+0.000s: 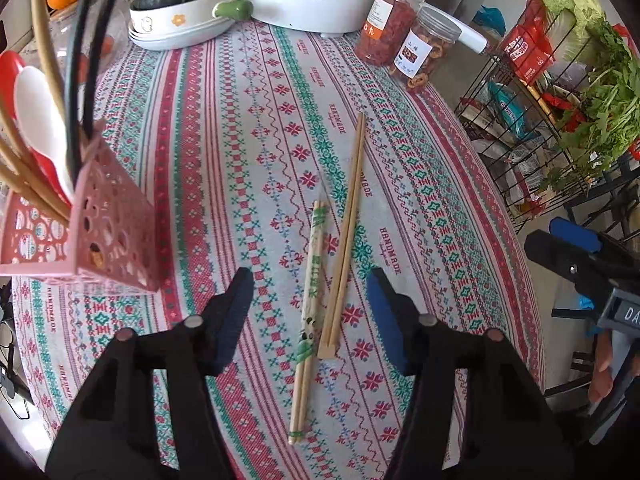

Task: Organize utensils
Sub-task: 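Grasp the paper-wrapped wooden chopstick with the left tool and lift it, then place wrapped chopstick in basket with left tool while right tool grasps last wooden chopstick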

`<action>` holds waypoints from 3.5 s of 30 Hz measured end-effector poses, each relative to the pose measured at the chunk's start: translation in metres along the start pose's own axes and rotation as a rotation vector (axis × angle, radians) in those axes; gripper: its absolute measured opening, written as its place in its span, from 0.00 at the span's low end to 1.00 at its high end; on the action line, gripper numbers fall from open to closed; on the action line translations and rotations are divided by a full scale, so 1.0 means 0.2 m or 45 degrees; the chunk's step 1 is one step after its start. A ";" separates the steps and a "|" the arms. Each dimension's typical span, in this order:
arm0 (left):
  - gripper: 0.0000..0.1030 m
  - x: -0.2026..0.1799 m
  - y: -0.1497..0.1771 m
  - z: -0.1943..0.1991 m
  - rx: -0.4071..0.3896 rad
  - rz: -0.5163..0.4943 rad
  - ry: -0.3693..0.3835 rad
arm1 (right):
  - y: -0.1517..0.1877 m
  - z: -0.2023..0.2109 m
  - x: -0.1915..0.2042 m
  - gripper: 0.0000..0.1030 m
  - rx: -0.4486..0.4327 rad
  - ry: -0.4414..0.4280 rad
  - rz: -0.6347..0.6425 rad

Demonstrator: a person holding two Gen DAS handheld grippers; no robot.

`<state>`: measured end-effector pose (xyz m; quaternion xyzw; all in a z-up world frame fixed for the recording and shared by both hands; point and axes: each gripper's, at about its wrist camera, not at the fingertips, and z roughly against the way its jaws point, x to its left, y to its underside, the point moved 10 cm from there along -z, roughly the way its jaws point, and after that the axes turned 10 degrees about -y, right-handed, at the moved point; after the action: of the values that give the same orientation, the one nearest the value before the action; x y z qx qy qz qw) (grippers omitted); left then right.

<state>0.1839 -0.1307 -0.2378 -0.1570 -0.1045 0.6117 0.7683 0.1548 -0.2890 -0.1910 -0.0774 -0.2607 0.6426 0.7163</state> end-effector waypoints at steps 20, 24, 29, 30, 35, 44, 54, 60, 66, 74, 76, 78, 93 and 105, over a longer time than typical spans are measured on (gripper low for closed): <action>0.10 -0.07 -0.04 -0.15 0.070 -0.068 -0.093 | -0.03 -0.07 -0.04 0.85 0.051 0.005 -0.014; 0.10 0.00 -0.01 0.05 -0.023 -0.055 -0.006 | -0.04 -0.08 -0.02 0.85 0.052 0.006 -0.005; 0.10 0.10 0.02 0.32 -0.147 -0.053 0.045 | -0.08 -0.12 0.01 0.85 0.052 0.012 -0.008; 0.10 0.13 0.03 0.37 -0.169 -0.043 0.055 | -0.08 -0.14 0.02 0.85 0.055 0.009 -0.011; 0.10 0.31 0.07 0.57 -0.306 0.023 0.075 | -0.12 -0.24 0.08 0.85 0.072 -0.006 -0.024; 0.05 0.50 0.08 0.66 -0.383 0.135 0.112 | -0.28 -0.49 0.15 0.85 0.042 -0.060 -0.135; 0.05 0.61 0.08 0.73 -0.430 0.175 0.113 | -0.37 -0.73 0.17 0.58 0.038 -0.007 -0.100; 0.05 0.65 0.10 0.72 -0.419 0.209 0.115 | -0.34 -0.75 0.26 0.31 0.045 0.128 0.152; 0.05 0.68 0.12 0.74 -0.436 0.220 0.104 | -0.22 -0.69 0.28 0.09 0.113 0.021 0.138; 0.05 0.74 0.12 0.90 -0.570 0.231 0.090 | -0.23 -0.28 0.37 0.09 -0.153 -0.133 0.143; 0.05 0.76 0.11 0.96 -0.628 0.238 0.076 | -0.24 -0.15 0.42 0.09 -0.234 -0.167 0.173; 0.05 0.78 0.09 1.02 -0.691 0.255 0.068 | -0.25 -0.03 0.47 0.09 -0.306 -0.207 0.197; 0.05 0.89 -0.11 1.12 -0.970 0.319 -0.084 | -0.34 0.37 0.70 0.07 -0.587 -0.306 0.286; 0.09 0.89 -0.17 0.79 -0.759 0.273 -0.180 | -0.32 0.34 0.80 0.07 -0.551 -0.351 0.323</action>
<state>0.2009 0.0536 -0.0847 -0.3423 -0.3149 0.6411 0.6105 0.1847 -0.1608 -0.0600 -0.1724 -0.4751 0.6611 0.5546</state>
